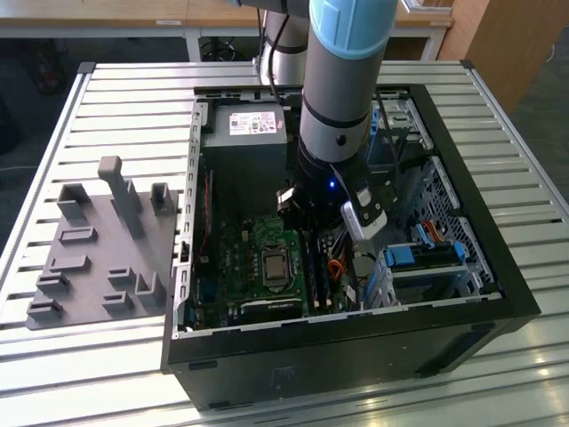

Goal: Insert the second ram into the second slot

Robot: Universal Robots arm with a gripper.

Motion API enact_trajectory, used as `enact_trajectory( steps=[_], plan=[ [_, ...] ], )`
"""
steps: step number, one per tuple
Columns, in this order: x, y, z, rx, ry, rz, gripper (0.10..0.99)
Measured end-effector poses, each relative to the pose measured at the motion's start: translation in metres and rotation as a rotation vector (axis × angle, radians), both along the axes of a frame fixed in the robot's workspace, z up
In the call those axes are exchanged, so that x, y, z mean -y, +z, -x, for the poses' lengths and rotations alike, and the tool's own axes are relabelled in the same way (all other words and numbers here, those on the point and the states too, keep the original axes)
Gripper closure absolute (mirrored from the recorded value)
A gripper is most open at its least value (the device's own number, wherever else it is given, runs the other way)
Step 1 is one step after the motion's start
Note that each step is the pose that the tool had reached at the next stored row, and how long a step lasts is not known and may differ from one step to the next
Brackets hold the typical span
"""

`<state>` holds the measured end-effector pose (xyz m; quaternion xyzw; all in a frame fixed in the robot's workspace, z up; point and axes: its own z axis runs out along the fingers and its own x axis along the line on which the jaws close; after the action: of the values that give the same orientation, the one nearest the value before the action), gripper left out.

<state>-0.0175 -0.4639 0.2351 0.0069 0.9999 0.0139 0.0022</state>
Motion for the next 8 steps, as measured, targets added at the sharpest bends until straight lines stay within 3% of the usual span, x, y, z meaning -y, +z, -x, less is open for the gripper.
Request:
enact_trajectory(
  steps=[8],
  plan=[
    [0.0000,0.0081,0.0000,0.0000,0.000,0.000,0.980]
  ],
)
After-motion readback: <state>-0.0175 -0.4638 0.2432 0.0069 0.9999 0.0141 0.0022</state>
